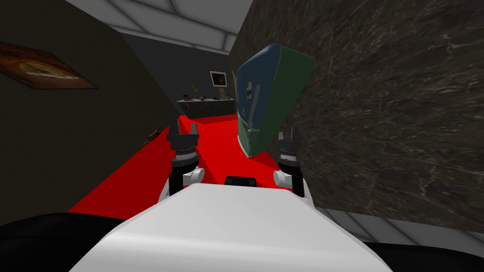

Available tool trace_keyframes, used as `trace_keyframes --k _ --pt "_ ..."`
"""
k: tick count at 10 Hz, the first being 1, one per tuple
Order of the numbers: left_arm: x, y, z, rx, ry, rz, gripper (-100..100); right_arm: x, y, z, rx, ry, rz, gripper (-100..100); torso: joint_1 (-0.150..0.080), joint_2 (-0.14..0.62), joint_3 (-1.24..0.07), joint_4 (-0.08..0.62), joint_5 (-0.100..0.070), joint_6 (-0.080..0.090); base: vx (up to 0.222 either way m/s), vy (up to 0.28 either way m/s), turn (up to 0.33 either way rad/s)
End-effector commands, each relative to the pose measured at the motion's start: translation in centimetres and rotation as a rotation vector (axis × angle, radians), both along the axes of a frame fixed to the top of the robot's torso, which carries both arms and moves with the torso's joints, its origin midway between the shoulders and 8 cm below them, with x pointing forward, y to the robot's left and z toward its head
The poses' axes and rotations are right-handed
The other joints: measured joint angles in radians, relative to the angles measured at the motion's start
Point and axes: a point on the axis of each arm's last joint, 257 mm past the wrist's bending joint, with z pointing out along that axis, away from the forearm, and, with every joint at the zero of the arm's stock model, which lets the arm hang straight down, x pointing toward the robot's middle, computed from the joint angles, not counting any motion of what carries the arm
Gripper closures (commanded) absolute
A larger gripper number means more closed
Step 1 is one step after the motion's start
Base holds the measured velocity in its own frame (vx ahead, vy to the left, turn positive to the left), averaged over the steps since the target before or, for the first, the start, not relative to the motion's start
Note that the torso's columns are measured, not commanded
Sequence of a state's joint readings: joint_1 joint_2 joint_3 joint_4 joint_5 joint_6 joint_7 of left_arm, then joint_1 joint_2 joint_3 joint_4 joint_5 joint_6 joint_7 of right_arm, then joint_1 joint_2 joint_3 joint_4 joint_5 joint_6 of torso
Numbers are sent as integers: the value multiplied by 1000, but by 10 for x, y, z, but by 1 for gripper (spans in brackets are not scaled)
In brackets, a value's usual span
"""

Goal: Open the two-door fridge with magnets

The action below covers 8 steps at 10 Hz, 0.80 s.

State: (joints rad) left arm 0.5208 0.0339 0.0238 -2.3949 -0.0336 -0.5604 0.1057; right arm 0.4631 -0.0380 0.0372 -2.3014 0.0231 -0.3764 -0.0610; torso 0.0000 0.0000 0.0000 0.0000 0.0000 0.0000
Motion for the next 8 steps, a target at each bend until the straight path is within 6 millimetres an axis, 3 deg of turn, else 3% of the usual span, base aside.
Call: trace_keyframes --k 1,8 --pt "0 0 0 0 0 0 0 0 0 0 0 0 0 0 0 40 -82 41 0 0 0 0 0" --pt "0 0 0 0 0 0 0 0 0 0 0 0 0 0 0 544 -1087 544 0 0 0 0 0"
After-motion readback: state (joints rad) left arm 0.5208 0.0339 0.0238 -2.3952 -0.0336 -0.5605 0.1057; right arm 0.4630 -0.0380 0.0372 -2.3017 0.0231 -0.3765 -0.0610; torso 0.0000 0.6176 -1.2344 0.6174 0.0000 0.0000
